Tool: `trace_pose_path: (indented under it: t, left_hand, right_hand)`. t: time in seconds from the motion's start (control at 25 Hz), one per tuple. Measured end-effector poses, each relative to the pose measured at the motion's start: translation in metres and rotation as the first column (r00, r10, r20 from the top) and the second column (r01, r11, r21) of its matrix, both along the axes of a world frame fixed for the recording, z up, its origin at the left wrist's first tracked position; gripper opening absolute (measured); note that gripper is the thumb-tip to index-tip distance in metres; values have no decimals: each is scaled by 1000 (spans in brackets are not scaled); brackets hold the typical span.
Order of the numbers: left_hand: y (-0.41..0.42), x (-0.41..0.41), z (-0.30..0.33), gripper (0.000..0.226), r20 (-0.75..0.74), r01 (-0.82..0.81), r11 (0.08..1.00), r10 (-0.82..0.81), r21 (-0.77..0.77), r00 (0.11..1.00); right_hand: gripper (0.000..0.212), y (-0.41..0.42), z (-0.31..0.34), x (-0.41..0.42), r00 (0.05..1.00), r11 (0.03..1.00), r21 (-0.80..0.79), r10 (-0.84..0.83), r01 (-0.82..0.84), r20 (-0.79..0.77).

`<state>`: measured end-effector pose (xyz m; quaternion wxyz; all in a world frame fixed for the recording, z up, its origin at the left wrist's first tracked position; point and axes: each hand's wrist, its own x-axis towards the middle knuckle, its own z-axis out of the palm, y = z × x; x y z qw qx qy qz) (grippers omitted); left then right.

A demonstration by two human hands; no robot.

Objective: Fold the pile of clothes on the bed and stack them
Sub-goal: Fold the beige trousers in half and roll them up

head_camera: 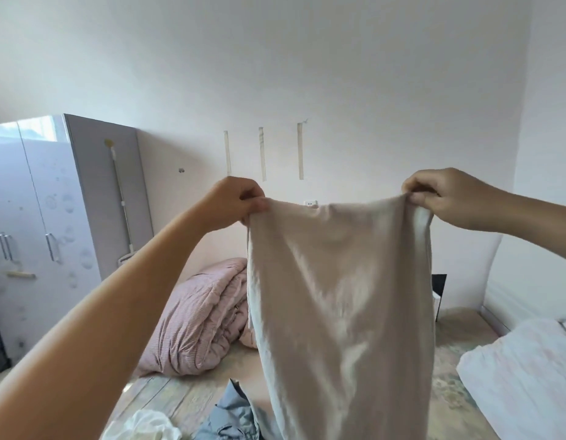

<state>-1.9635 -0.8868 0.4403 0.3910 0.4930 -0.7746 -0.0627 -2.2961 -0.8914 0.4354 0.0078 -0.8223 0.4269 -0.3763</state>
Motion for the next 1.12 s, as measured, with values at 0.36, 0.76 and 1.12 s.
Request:
trace_pose_path:
  t: [0.36,0.76,1.12]
  left_hand:
    - [-13,17,6,20,29,-246,963,251,-113,968]
    - [-17,5,38,21,-176,-167,979,145,-117,974]
    - [6,5,52,30,-110,-82,972,59,-220,992]
  right_hand:
    - [14,-20,10,-10,985,986,20,-164,165,-52]
    - [12,-23,45,-15,989,985,172,-51,27,136]
    - [17,-19,52,-20,984,950,-285,-160,131,-83]
